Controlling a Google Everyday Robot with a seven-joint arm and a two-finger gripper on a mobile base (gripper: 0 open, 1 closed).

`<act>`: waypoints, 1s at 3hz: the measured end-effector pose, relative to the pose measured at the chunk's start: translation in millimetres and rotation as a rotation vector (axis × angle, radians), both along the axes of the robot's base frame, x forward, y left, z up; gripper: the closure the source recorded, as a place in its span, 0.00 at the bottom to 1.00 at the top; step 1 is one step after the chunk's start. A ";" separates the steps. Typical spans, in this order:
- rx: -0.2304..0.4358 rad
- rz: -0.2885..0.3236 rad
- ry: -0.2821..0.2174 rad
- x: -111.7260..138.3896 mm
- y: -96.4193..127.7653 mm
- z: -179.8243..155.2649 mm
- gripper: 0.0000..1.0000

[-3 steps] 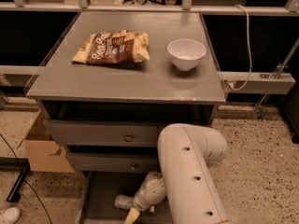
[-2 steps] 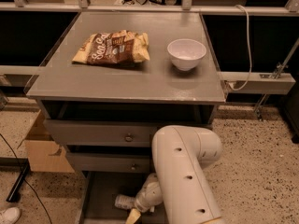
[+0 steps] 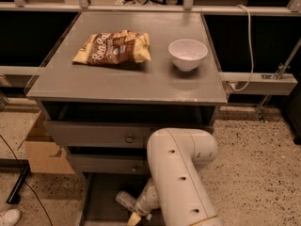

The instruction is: Pick blue plastic bottle from bottom drawer and place on counter

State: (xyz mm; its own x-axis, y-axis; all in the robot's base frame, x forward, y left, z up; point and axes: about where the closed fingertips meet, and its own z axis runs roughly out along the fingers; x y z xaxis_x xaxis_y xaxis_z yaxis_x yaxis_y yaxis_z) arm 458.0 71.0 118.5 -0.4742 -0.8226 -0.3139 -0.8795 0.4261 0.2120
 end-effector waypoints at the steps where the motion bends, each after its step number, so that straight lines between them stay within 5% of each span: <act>1: 0.000 0.000 0.000 0.0 0.0 0.0 0.41; 3: 0.000 0.000 0.000 -0.1 0.0 -0.1 0.96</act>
Offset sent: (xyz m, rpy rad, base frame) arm 0.0000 0.0000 0.0000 0.0000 0.0000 0.0000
